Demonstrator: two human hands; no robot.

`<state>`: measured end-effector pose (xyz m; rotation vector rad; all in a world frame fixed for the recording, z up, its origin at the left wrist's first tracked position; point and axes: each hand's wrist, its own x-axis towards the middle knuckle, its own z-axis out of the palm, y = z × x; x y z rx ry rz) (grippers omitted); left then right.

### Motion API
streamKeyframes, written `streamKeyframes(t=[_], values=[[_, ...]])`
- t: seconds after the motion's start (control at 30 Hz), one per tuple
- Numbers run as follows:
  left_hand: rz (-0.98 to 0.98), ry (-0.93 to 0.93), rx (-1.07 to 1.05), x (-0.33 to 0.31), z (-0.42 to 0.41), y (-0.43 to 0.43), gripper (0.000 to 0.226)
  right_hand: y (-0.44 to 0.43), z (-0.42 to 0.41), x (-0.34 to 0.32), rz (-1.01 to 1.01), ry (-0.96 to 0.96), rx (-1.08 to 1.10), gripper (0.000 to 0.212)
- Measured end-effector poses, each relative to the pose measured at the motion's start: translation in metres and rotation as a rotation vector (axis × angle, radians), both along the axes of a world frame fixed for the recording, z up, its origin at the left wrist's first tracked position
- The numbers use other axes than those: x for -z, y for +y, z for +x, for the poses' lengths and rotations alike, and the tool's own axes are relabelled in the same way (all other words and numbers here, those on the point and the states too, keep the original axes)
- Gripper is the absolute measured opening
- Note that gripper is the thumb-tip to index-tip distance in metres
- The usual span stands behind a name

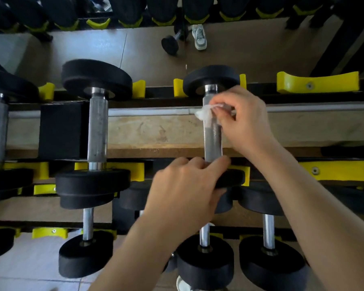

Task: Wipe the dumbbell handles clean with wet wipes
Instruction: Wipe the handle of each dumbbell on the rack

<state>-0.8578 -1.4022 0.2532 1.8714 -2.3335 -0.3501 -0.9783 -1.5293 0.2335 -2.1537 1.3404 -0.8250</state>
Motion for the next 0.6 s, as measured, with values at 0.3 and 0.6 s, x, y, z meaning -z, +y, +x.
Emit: streamKeyframes(t=[0.3,0.6], values=[[-0.150,0.181,0.017,0.023,0.009,0.012,0.047,-0.012,0.013,-0.002,-0.144,-0.037,0.066,0.015],[0.031,0.860,-0.172,0.039,0.040,0.013,0.046,-0.001,0.025,-0.001,-0.165,-0.074,0.096,0.016]])
